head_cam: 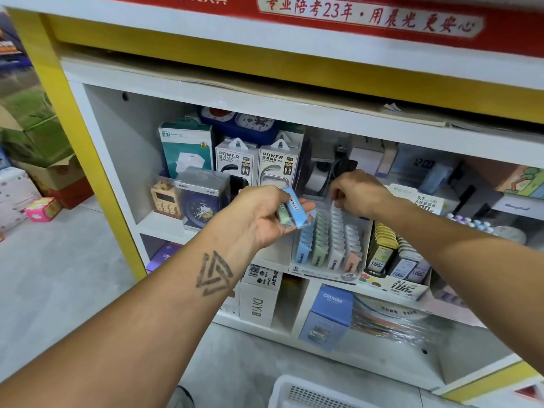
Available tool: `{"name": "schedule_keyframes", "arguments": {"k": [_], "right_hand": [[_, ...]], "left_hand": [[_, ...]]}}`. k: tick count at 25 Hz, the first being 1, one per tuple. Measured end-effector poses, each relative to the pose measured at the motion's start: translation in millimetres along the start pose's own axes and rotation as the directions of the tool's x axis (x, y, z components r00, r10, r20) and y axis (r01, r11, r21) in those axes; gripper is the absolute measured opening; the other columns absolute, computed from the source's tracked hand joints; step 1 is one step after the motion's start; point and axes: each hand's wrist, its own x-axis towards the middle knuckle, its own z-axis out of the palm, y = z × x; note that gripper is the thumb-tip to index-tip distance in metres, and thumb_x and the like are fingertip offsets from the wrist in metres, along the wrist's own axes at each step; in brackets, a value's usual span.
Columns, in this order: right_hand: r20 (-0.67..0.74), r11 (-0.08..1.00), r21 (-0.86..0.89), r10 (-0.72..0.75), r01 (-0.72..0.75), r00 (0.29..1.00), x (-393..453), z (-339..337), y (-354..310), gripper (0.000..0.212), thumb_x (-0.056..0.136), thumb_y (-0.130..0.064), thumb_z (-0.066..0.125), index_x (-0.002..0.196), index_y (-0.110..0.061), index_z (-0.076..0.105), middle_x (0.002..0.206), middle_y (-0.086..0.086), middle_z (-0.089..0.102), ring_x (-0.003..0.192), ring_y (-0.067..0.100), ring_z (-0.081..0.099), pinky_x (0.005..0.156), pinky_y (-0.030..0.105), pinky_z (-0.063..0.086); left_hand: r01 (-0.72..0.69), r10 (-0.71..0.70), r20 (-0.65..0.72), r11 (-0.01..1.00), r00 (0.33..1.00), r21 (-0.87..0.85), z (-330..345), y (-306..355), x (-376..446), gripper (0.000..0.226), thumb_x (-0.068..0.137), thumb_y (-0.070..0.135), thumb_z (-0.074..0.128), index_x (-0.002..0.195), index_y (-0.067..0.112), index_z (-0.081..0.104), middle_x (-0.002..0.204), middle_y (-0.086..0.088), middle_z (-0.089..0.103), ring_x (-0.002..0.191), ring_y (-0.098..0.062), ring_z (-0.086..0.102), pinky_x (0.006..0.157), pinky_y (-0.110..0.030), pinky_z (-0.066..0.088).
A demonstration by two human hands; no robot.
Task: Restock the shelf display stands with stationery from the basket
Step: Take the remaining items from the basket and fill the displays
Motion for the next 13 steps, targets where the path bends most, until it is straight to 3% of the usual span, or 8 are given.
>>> {"name": "schedule_keyframes", "arguments": {"k": [4, 7, 9, 10, 11, 12, 13], "right_hand": [[0.057, 1.0, 0.003, 0.021, -0.021, 0.998, -1, 9, -2, 0.019, 0.091, -0.008, 0.066, 0.105, -0.018, 0.072, 0.109, 0.006, 0.07, 0.095, 0.025, 0.066, 0.089, 0.035, 0.055], [0.091, 0.998, -0.013, 0.056, -0.055, 0.994, -2, 6, -6, 0.025, 0.093, -0.01, 0.062, 0.114, -0.018, 0.073, 0.117, 0.004, 0.07, 0.1, 0.024, 0.066, 0.089, 0.032, 0.054], [0.029, 0.979, 0.182, 0.086, -0.09, 0.996, -3, -5, -12, 0.02, 0.096, -0.019, 0.063, 0.112, -0.018, 0.074, 0.112, 0.001, 0.073, 0.096, 0.02, 0.068, 0.087, 0.031, 0.055], [0.024, 0.893, 0.432, 0.132, -0.129, 0.991, -6, -12, -16, 0.018, 0.096, -0.024, 0.065, 0.109, -0.015, 0.074, 0.105, 0.003, 0.075, 0.089, 0.018, 0.071, 0.083, 0.03, 0.057], [0.089, 0.688, 0.706, 0.15, -0.169, 0.985, -12, -20, -21, 0.022, 0.097, -0.028, 0.065, 0.107, -0.01, 0.073, 0.098, 0.008, 0.077, 0.082, 0.019, 0.074, 0.075, 0.028, 0.06], [0.197, 0.437, 0.873, 0.091, -0.217, 0.976, -18, -28, -27, 0.029, 0.097, -0.033, 0.064, 0.106, -0.005, 0.07, 0.094, 0.016, 0.076, 0.077, 0.022, 0.075, 0.066, 0.028, 0.061], [0.288, 0.259, 0.925, -0.008, -0.276, 0.957, -25, -33, -32, 0.037, 0.098, -0.037, 0.061, 0.107, -0.002, 0.068, 0.094, 0.023, 0.075, 0.077, 0.027, 0.076, 0.061, 0.028, 0.061]], "left_hand": [[-0.002, 0.002, -0.011, 1.0, 1.0, -0.014, 1, 0, 2, 0.028, 0.101, -0.003, 0.04, 0.128, -0.002, 0.049, 0.108, -0.026, 0.06, 0.081, -0.035, 0.068, 0.063, -0.048, 0.054], [0.005, -0.005, -0.025, 1.0, 1.0, -0.012, 1, -1, 3, 0.025, 0.1, -0.001, 0.046, 0.124, -0.001, 0.053, 0.104, -0.024, 0.063, 0.083, -0.033, 0.067, 0.065, -0.05, 0.056], [0.002, -0.003, -0.028, 1.0, 1.0, -0.006, 1, -2, 4, 0.024, 0.1, 0.001, 0.048, 0.123, 0.001, 0.054, 0.112, -0.024, 0.065, 0.098, -0.034, 0.067, 0.073, -0.051, 0.055], [-0.007, 0.007, -0.03, 1.0, 1.0, 0.004, 1, -2, 5, 0.023, 0.1, 0.001, 0.048, 0.122, 0.003, 0.055, 0.117, -0.023, 0.065, 0.106, -0.033, 0.066, 0.078, -0.049, 0.054], [-0.024, 0.024, -0.033, 1.0, 0.999, 0.006, 1, -2, 6, 0.022, 0.101, 0.002, 0.047, 0.121, 0.005, 0.056, 0.118, -0.021, 0.066, 0.109, -0.03, 0.065, 0.08, -0.046, 0.054], [-0.047, 0.047, -0.044, 0.999, 0.998, 0.003, 0, -1, 7, 0.022, 0.101, 0.002, 0.047, 0.12, 0.008, 0.057, 0.113, -0.017, 0.067, 0.105, -0.026, 0.066, 0.078, -0.041, 0.054], [-0.073, 0.073, -0.058, 0.997, 0.996, -0.004, 0, 0, 8, 0.023, 0.101, 0.002, 0.047, 0.12, 0.011, 0.057, 0.105, -0.013, 0.068, 0.097, -0.022, 0.067, 0.074, -0.038, 0.054]]}}
